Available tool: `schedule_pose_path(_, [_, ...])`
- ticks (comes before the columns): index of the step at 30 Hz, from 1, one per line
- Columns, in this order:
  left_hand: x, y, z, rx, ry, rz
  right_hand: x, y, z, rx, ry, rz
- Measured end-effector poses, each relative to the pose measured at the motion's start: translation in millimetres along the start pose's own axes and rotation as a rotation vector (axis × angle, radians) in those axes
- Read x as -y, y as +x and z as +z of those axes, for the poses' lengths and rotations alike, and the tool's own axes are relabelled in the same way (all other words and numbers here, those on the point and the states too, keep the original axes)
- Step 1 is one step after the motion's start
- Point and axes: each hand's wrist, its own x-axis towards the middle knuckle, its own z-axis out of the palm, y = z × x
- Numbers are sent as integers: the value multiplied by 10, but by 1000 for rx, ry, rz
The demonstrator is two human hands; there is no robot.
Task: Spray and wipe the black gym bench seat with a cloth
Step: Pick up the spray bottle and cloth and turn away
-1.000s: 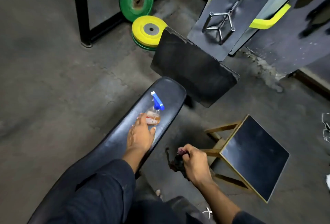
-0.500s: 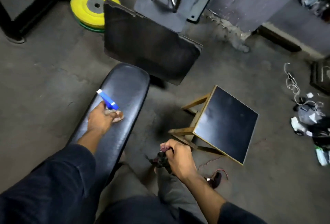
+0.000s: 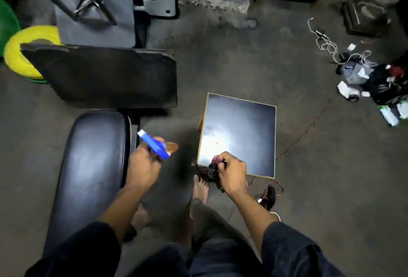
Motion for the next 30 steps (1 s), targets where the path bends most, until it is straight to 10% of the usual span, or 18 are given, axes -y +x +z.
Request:
schedule_pose_path(11, [-766,164,1233,311,98,191,-751,735,-496,-107,-157,188])
schedule_pose_path(18, [-650,159,1444,282,167,109,-843,720,-268,272,-168,80])
schedule_pose_path(30, [-696,185,1477,287,256,166,-885,833,-116,422,-215,-15])
